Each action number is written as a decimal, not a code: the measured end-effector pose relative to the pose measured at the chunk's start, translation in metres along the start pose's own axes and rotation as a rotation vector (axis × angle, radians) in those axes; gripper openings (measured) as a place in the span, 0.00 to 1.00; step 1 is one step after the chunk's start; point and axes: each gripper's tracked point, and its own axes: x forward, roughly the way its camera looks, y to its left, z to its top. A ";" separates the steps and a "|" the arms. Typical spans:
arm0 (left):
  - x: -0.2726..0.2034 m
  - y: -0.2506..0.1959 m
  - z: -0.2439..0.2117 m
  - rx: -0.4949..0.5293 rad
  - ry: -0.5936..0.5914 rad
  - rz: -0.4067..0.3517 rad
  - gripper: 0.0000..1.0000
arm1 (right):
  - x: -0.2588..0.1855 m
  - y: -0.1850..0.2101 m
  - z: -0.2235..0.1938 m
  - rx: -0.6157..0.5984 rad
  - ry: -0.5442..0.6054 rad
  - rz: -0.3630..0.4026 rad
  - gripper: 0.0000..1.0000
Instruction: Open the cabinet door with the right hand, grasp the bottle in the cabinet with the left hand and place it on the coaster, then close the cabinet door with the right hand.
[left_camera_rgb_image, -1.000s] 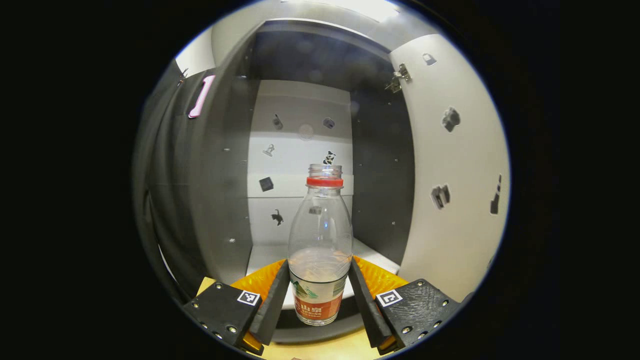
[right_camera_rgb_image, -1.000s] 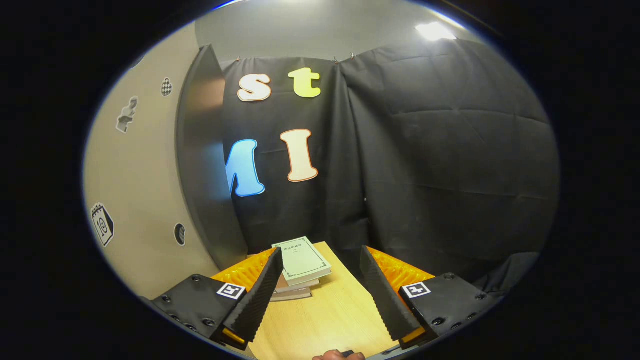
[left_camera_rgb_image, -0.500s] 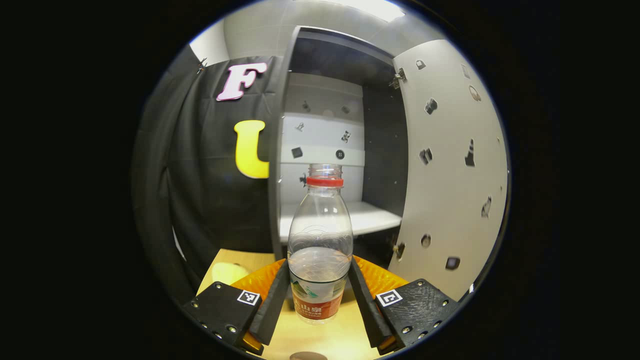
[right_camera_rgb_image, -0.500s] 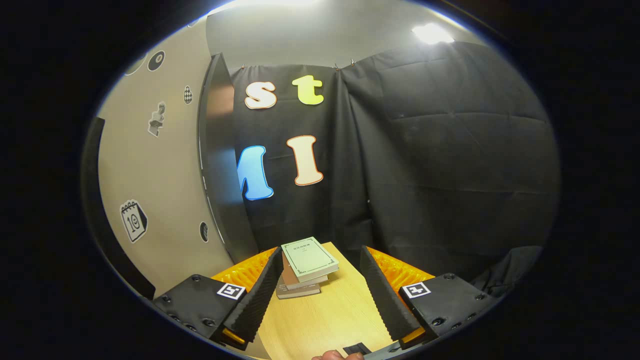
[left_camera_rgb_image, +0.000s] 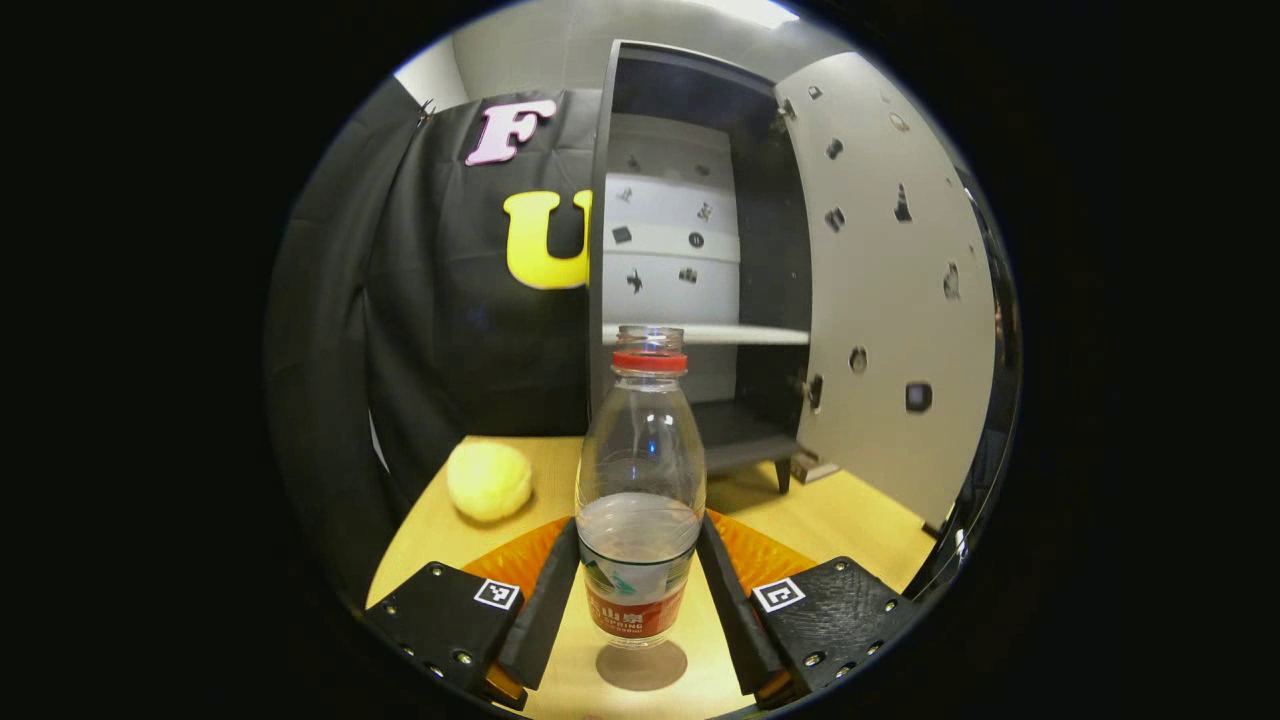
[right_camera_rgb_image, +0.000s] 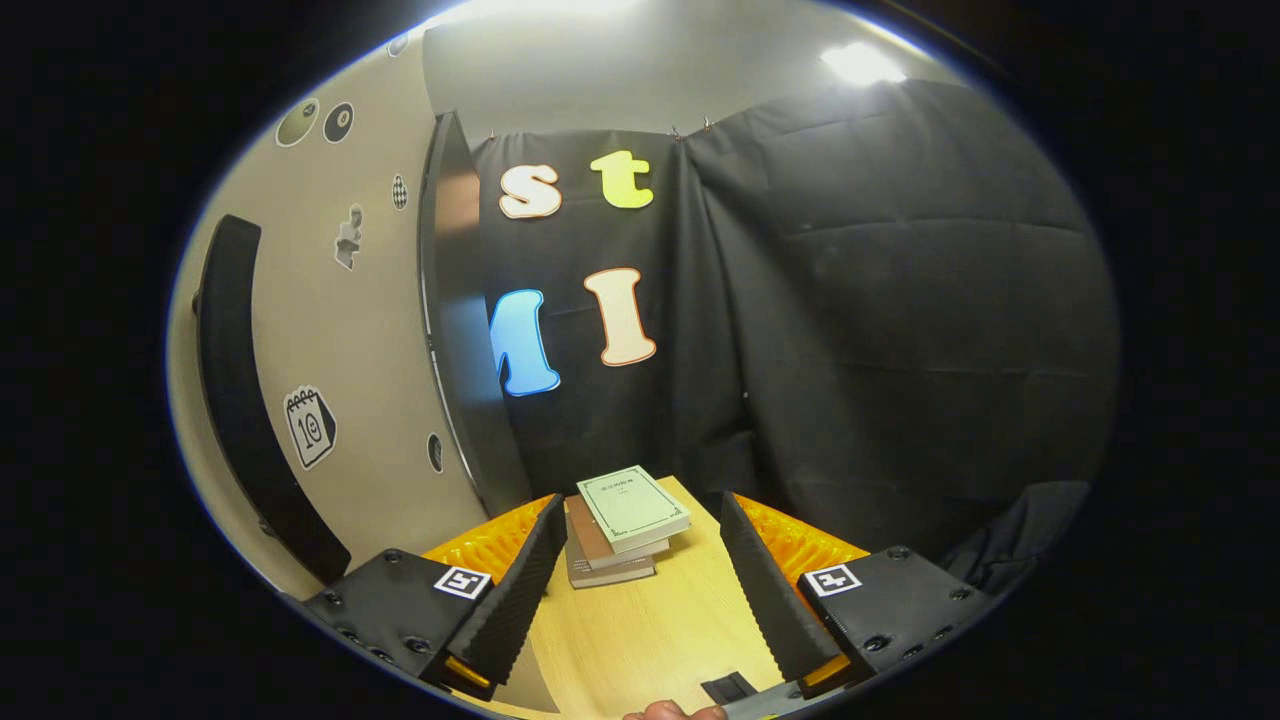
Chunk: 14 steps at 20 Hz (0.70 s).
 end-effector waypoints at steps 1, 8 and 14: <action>0.004 -0.001 -0.011 -0.002 0.007 0.004 0.67 | 0.000 -0.001 -0.001 0.000 0.005 0.000 0.93; 0.014 0.001 -0.067 -0.012 0.006 0.032 0.67 | 0.002 -0.012 -0.011 0.017 0.056 -0.022 0.98; 0.027 0.000 -0.087 -0.003 0.014 0.039 0.67 | 0.003 -0.024 -0.019 0.041 0.091 -0.054 0.98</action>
